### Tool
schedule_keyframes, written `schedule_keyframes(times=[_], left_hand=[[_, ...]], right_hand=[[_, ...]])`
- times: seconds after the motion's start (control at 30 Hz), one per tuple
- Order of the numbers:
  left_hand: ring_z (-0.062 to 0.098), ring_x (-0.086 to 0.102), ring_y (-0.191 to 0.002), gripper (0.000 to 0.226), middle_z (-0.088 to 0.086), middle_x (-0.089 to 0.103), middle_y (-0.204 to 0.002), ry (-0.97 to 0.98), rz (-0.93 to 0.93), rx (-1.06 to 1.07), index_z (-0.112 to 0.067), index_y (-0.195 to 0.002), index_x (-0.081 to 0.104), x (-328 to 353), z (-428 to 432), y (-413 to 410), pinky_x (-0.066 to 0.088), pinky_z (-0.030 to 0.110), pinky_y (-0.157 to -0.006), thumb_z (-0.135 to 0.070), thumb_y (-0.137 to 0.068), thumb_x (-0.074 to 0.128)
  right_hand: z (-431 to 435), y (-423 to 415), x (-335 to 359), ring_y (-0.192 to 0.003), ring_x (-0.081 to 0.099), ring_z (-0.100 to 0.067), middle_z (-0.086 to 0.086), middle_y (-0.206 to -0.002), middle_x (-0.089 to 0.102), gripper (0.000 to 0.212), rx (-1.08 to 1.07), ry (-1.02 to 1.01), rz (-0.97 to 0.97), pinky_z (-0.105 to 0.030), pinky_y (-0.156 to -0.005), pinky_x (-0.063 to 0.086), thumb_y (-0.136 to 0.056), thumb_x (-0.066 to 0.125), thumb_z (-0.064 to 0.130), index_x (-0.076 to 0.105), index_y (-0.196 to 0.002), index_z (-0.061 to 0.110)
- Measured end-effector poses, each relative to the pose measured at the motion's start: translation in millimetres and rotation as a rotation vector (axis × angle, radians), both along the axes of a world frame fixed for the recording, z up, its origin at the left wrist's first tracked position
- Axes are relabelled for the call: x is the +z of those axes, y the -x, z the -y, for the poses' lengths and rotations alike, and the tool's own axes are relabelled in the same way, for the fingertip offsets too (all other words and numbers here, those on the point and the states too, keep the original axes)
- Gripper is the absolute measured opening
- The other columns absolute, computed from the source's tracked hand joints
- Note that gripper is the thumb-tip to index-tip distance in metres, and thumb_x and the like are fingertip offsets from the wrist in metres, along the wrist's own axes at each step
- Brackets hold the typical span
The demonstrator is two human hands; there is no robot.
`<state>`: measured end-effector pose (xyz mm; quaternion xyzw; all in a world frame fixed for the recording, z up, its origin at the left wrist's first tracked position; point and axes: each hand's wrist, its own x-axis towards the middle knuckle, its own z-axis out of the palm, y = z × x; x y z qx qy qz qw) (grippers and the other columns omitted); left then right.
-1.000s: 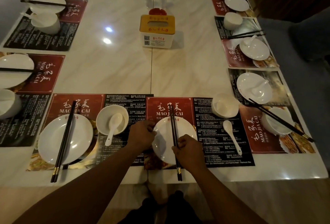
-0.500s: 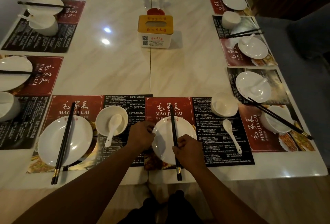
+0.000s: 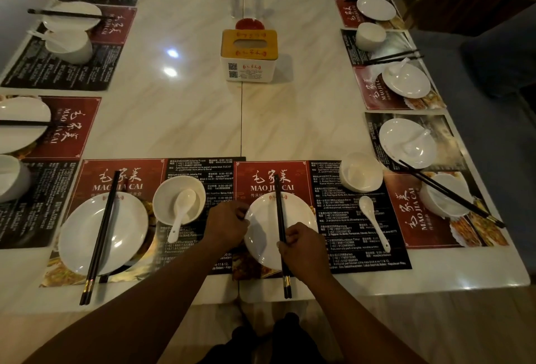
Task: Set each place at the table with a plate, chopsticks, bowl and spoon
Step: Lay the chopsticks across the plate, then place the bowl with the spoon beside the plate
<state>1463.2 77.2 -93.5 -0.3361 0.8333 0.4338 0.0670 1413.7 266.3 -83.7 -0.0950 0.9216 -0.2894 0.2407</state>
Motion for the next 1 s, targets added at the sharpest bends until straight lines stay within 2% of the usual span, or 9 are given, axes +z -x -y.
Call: schedule_keyframes(times=[0.23, 0.37, 0.5, 0.57, 0.67, 0.73, 0.8, 0.87, 1.0], left_hand=[[0.01, 0.069, -0.088, 0.028, -0.004, 0.075, -0.1, 0.014, 0.013, -0.009, -0.023, -0.106, 0.075, 2, -1, -1, 0.058, 0.032, -0.086, -0.011, -0.081, 0.076], [0.01, 0.068, -0.089, 0.028, -0.003, 0.075, -0.102, 0.019, 0.013, 0.0, -0.021, -0.107, 0.074, 4, -2, -2, 0.057, 0.03, -0.087, -0.011, -0.081, 0.077], [0.007, 0.064, -0.087, 0.029, -0.004, 0.074, -0.103, 0.051, 0.023, 0.012, -0.022, -0.11, 0.073, 3, -2, -3, 0.048, 0.021, -0.082, -0.016, -0.081, 0.078], [0.005, 0.061, -0.087, 0.029, -0.004, 0.073, -0.103, 0.064, 0.012, 0.033, -0.02, -0.112, 0.072, 5, -3, -2, 0.043, 0.017, -0.079, -0.018, -0.083, 0.077], [0.003, 0.059, -0.085, 0.021, -0.008, 0.071, -0.098, 0.104, -0.051, 0.039, -0.02, -0.106, 0.071, 10, -8, 4, 0.037, 0.01, -0.07, -0.015, -0.085, 0.073], [0.005, 0.06, -0.086, 0.017, -0.01, 0.067, -0.093, 0.129, -0.088, 0.016, -0.021, -0.102, 0.07, 16, -14, 12, 0.04, 0.012, -0.072, -0.014, -0.087, 0.071], [0.008, 0.062, -0.088, 0.015, -0.009, 0.065, -0.091, 0.134, -0.125, -0.001, -0.02, -0.101, 0.069, 21, -24, 23, 0.047, 0.02, -0.076, -0.013, -0.087, 0.07], [0.009, 0.063, -0.086, 0.016, -0.006, 0.068, -0.094, 0.115, -0.17, 0.0, -0.02, -0.102, 0.071, 27, -35, 36, 0.049, 0.023, -0.076, -0.013, -0.087, 0.07], [0.007, 0.063, -0.084, 0.02, -0.005, 0.072, -0.1, 0.1, -0.181, -0.026, -0.02, -0.108, 0.073, 36, -61, 60, 0.047, 0.018, -0.072, -0.015, -0.09, 0.067]], right_hand=[[0, 0, 0, -0.076, 0.064, -0.008, 0.009, -0.073, 0.065, 0.025, -0.003, 0.006, 0.004, -0.031, -0.08, 0.056, -0.077, 0.081, 0.025, 0.066, -0.097, 0.021], [-1, 1, -1, -0.075, 0.064, -0.007, 0.009, -0.072, 0.065, 0.024, -0.001, 0.013, 0.01, -0.03, -0.08, 0.056, -0.078, 0.081, 0.024, 0.066, -0.097, 0.02], [-2, 1, 0, -0.074, 0.064, -0.006, 0.008, -0.074, 0.066, 0.024, -0.009, 0.028, 0.009, -0.03, -0.079, 0.057, -0.079, 0.08, 0.026, 0.066, -0.096, 0.019], [-5, 1, 2, -0.075, 0.064, -0.005, 0.007, -0.079, 0.067, 0.023, -0.018, 0.042, -0.001, -0.023, -0.073, 0.055, -0.081, 0.078, 0.029, 0.066, -0.097, 0.018], [-21, 8, 9, -0.074, 0.061, -0.001, 0.004, -0.09, 0.07, 0.02, -0.029, 0.029, -0.032, -0.005, -0.061, 0.039, -0.088, 0.072, 0.029, 0.067, -0.104, 0.018], [-40, 18, 15, -0.074, 0.059, -0.002, 0.005, -0.087, 0.069, 0.014, -0.055, 0.0, -0.049, -0.004, -0.06, 0.036, -0.09, 0.07, 0.024, 0.067, -0.102, 0.017], [-65, 31, 23, -0.075, 0.062, -0.005, 0.012, -0.078, 0.063, 0.006, -0.104, -0.03, -0.062, -0.006, -0.06, 0.038, -0.09, 0.069, 0.017, 0.067, -0.094, 0.021], [-92, 46, 30, -0.078, 0.065, -0.01, 0.013, -0.075, 0.061, 0.016, -0.165, -0.066, -0.099, -0.012, -0.063, 0.041, -0.088, 0.069, 0.013, 0.062, -0.085, 0.028], [-136, 86, 34, -0.084, 0.065, -0.019, 0.005, -0.081, 0.065, 0.016, -0.241, -0.094, -0.103, -0.025, -0.07, 0.043, -0.088, 0.065, 0.011, 0.061, -0.083, 0.026]])
